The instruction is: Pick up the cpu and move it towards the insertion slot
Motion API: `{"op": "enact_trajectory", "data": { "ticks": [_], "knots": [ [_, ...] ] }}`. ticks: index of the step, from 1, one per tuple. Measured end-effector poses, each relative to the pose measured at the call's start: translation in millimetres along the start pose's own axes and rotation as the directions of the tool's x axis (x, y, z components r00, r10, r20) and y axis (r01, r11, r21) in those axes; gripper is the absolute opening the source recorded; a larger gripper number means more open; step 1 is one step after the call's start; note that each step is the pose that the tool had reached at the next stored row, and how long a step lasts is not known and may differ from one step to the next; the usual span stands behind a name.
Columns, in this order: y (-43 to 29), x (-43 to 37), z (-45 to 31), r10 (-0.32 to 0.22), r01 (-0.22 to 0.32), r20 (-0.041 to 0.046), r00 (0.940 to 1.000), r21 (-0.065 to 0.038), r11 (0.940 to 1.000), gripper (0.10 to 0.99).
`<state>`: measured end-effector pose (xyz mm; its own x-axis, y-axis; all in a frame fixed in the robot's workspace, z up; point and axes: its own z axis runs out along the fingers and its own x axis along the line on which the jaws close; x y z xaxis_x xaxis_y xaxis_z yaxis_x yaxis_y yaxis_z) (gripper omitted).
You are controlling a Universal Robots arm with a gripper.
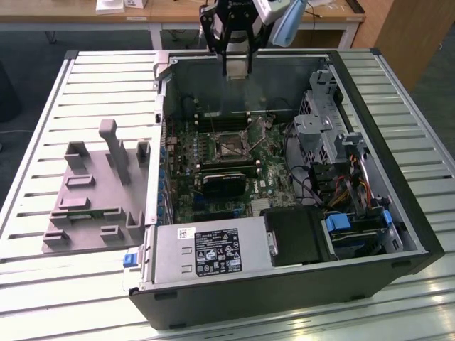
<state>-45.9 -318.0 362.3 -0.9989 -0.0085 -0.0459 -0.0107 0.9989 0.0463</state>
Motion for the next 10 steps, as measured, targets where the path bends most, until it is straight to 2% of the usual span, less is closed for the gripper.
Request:
{"op": "enact_trajectory", "data": {
  "ticks": [5, 10],
  "knots": [
    [6.1, 0.1, 3.9, 0.000, 0.000, -0.0001, 1.0000, 0.000, 1.0000, 0.541],
    [7.9, 0.2, 5.6, 0.000, 0.000, -0.0001, 1.0000, 0.000, 1.0000, 0.541]
  ]
}}
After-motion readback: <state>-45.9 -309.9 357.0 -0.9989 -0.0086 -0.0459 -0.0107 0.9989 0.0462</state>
